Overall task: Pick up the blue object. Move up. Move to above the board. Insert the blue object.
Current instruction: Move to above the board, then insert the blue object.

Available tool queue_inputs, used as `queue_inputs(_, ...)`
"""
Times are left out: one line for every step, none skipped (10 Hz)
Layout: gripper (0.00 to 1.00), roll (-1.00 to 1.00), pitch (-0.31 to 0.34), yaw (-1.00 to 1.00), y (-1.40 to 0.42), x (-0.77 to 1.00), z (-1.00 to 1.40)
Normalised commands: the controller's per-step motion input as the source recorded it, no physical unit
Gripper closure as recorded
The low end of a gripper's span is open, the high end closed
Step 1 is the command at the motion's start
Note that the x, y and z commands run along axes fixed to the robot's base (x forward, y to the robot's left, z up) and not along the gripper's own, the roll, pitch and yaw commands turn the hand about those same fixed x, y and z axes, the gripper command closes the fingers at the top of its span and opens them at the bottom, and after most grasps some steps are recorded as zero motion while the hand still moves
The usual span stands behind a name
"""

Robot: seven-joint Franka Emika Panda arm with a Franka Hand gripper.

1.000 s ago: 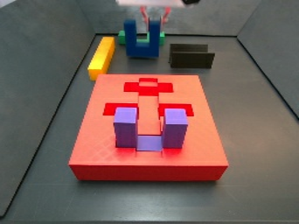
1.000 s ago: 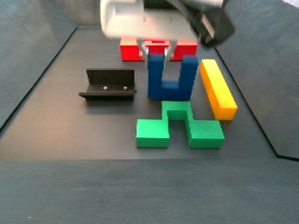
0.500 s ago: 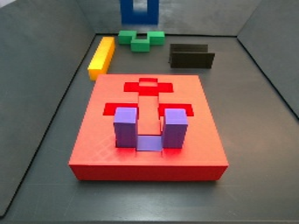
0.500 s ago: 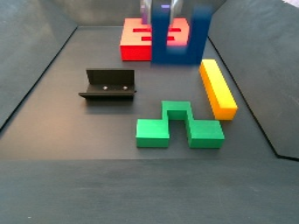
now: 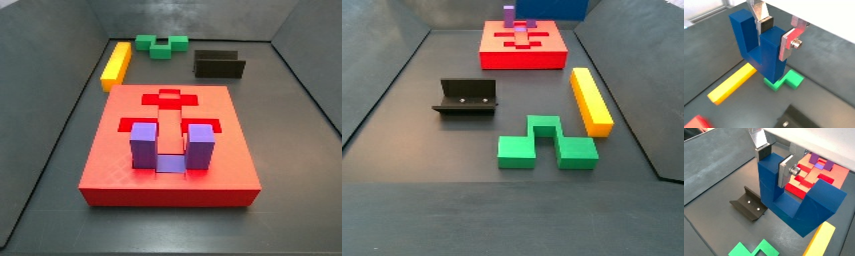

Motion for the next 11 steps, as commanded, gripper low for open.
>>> queue_inputs(1.00, 0.12, 0.238, 0.21, -1.40, -0.10, 0.20)
queue_inputs(1.00, 0.13, 0.192, 0.17, -1.40, -0.10, 0.20)
queue_inputs(1.00, 0.03, 0.115, 0.06, -1.40, -0.09, 0.20)
queue_inputs(1.00, 0.02, 0.101, 0.04, -1.40, -0.09, 0.21)
queue_inputs(1.00, 0.01, 0.060, 0.02, -1.40, -0.08, 0.23)
queue_inputs(1.00, 0.00, 0.059, 0.02, -1.40, -0.08, 0.23)
queue_inputs(1.00, 0.02, 0.063, 0.01, -1.40, -0.06, 0.24)
queue_inputs(1.00, 0.01, 0.084, 0.01, -0.94, -0.01, 0.16)
queue_inputs(1.00, 0.01, 0.111, 0.00, -0.52, 0.04, 0.10)
queue_inputs(1.00, 0.00, 0.126, 0.01, -0.23, 0.07, 0.05)
queue_inputs(1.00, 0.00, 0.000, -0.04, 0.00, 0.02, 0.00)
